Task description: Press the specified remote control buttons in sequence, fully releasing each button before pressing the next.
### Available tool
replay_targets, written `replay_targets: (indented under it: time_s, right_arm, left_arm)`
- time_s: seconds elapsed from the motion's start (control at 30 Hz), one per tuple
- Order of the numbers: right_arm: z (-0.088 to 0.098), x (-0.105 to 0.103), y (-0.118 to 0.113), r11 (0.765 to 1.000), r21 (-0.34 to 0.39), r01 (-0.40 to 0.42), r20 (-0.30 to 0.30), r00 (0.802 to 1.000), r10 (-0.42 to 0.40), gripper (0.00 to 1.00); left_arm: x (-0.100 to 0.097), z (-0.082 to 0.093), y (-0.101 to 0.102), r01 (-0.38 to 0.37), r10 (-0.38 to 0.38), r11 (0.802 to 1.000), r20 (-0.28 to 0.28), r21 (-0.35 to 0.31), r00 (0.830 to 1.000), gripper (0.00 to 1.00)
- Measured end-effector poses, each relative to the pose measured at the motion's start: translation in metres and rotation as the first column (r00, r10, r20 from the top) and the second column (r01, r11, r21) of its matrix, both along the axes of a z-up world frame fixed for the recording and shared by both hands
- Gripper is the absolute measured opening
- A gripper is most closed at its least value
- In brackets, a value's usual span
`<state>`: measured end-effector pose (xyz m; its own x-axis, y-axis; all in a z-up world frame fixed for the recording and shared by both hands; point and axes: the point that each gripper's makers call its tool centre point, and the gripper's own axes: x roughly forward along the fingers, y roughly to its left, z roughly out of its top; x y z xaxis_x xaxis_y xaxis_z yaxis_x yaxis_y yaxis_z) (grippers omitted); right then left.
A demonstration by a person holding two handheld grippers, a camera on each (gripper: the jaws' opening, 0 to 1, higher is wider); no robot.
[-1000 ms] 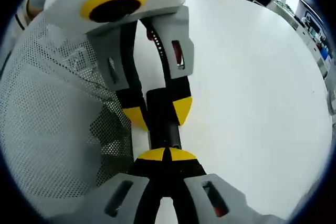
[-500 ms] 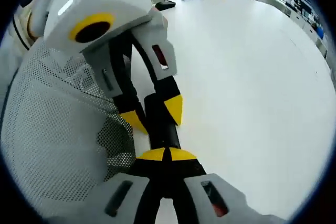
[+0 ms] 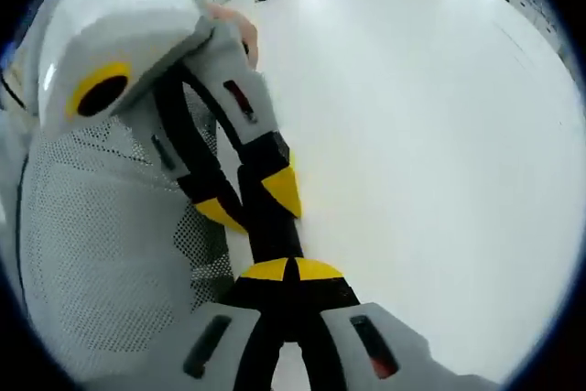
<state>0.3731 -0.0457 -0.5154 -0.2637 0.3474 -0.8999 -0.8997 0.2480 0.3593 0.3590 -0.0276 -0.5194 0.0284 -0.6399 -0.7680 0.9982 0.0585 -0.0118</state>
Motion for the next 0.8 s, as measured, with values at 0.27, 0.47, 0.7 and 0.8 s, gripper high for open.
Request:
replay_targets:
  time_s: [0.27, 0.47, 0.7, 0.8]
  right_arm:
    - [-0.0024, 0.0005, 0.0006, 0.991, -0.125, 0.038, -0.108, 0.993, -0.052, 0.0]
    - [-0.0019, -0.0015, 0.0009, 0.986, -0.167, 0.003, -0.095, 0.995, -0.019, 0.0]
    - [-0.0016, -0.0014, -0.0012, 0.991, -0.128, -0.034, -0.063, 0.998, 0.026, 0.0]
    - [-0.0012, -0.001, -0.0002, 0.996, -0.063, -0.063, 0.0, 0.998, 0.063, 0.0]
  left_arm:
    - [0.0001, 0.0001, 0.0002, -0.007, 0.006, 1.0, -0.003, -0.012, 1.0, 0.24]
    - [0.0005, 0.0001, 0.0002, -0.009, 0.009, 1.0, -0.009, -0.029, 1.0, 0.24]
    - [0.0011, -0.0005, 0.0003, -0.016, 0.015, 0.999, -0.015, -0.039, 1.0, 0.24]
    - [0.0011, -0.0005, 0.0003, -0.016, 0.015, 0.999, -0.016, -0.044, 1.0, 0.24]
